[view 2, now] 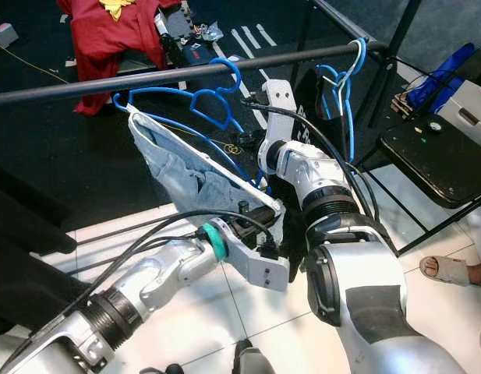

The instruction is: Hang hanger

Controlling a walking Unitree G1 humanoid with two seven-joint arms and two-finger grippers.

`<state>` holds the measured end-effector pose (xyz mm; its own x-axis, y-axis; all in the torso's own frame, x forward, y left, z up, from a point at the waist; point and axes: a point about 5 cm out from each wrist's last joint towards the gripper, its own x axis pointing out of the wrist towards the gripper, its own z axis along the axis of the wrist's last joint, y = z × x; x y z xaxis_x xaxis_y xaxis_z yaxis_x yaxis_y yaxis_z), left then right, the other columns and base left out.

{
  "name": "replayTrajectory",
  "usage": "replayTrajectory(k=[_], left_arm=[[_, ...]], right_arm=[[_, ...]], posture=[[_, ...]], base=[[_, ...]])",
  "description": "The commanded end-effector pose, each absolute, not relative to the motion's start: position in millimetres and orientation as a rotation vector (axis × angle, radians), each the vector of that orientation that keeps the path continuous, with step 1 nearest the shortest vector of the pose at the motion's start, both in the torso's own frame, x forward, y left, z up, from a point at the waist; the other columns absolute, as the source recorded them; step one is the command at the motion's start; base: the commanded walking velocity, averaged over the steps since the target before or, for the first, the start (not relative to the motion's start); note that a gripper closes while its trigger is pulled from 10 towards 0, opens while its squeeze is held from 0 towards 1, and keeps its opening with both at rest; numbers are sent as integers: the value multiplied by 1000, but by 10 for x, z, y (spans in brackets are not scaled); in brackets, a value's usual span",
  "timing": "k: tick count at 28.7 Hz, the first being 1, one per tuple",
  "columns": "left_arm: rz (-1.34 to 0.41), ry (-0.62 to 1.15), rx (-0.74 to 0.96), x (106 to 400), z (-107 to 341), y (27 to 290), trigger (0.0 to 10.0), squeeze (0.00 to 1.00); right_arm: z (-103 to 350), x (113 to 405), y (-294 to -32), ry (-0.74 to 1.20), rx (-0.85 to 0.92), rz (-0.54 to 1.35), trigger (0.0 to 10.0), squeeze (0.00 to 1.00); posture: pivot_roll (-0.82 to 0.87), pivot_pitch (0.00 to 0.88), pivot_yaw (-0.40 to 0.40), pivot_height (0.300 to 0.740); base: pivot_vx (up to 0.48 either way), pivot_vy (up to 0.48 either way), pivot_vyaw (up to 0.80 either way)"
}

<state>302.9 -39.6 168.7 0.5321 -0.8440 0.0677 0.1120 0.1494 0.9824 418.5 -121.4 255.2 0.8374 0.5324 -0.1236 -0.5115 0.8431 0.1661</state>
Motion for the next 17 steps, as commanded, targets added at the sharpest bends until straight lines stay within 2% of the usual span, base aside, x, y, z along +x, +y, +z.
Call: replayTrajectory(k=[1,17], left_arm=[[-1018,-909,1229,2598,1591,-826,10000,0],[-876,-769,1344,2987,1475,-622,10000,0]], right_arm=[[2735,4190,-975,113,165,602,10000,0],[2775,4186,-914,107,195,624,10000,0]], posture=[[-169,205,61,740],[-173,195,59,740]], base=[[0,0,0],[0,0,0]])
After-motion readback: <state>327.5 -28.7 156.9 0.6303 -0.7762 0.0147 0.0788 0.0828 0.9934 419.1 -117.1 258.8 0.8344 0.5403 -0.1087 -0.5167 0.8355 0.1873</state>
